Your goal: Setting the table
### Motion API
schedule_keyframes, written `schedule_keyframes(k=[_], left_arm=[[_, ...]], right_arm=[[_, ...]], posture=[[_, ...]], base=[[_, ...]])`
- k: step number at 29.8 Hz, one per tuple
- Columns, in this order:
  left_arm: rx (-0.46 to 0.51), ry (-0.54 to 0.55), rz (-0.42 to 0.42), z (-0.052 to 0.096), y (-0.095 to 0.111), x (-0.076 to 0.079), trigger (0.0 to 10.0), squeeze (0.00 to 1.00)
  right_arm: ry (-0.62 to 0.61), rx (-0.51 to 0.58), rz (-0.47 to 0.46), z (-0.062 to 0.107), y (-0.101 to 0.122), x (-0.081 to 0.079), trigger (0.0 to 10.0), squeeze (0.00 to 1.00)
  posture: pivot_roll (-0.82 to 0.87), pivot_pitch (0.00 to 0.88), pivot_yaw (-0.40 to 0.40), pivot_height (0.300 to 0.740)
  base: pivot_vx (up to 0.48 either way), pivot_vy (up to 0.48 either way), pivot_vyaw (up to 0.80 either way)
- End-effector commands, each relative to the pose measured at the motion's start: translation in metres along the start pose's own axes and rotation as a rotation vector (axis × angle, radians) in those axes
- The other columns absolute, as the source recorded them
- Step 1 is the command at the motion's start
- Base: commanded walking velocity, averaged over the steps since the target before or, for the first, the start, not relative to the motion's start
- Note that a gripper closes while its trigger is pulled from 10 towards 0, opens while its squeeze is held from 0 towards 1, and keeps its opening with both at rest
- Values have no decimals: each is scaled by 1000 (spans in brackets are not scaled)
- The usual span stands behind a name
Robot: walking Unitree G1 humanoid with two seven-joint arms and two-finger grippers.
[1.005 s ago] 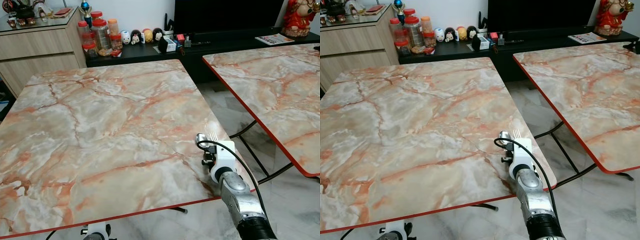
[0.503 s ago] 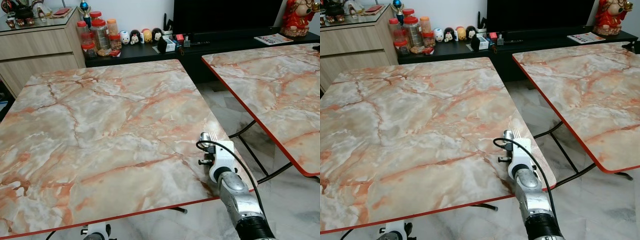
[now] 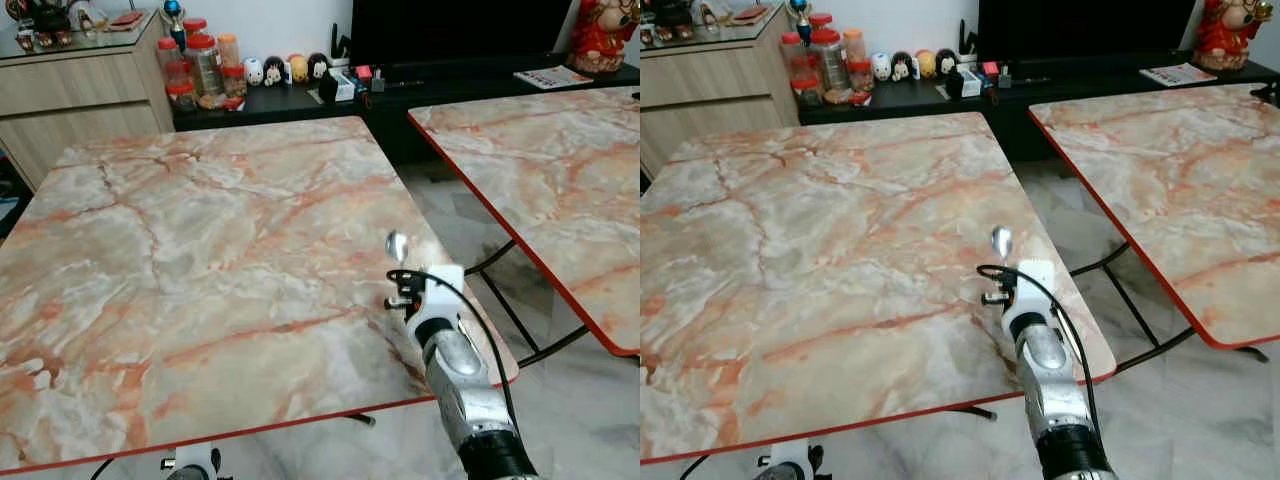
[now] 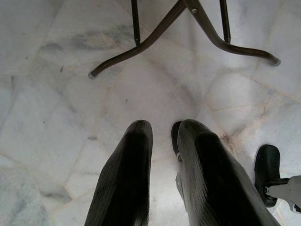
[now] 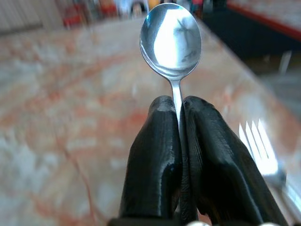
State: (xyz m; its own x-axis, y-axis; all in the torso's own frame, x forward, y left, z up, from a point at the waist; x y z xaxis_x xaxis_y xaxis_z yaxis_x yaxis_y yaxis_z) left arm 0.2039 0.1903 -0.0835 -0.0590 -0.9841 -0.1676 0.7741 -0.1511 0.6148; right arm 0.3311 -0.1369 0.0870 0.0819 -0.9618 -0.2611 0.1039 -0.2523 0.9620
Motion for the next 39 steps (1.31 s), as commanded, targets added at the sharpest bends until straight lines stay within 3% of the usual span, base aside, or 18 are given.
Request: schedule_keyframes(k=[1,13,17,39], left_arm=[[-7,12,-4,0,-1,-3,10000,0],[-4,38,13,1,-5,-7,10000,0],[-8,57,59,2,-8,-11,10000,0],[-9,85,75,3,-10,-14,10000,0]], right_arm=[[8,67,14,0,11,-1,10000,0],[69,132,14,12,6,-14,10000,0],[79,139,5,12,6,-17,10000,0],[83,133,5,11,6,-18,10000,0]], posture=[[-57,0,16,740],[-63,0,18,740],[-56,0,14,740],[-51,0,9,740]], base=[[0,0,0],[0,0,0],[0,0,0],[0,-88,0]])
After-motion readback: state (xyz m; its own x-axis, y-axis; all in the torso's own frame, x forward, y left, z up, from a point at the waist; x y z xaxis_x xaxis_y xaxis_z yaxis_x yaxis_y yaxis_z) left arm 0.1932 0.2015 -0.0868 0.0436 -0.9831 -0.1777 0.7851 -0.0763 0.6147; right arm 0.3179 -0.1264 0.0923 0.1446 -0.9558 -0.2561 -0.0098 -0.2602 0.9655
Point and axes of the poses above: a point about 5 cm out from each wrist's last joint towards the gripper, its own z axis pointing back from the gripper into the wrist, its own y axis along the axis of the wrist's last joint, x = y × z, the point moved 1 cm from there along -z, pointing out of the wrist towards the gripper, and after that the axes turned 9 degrees about -z, right-handed, at the moved point
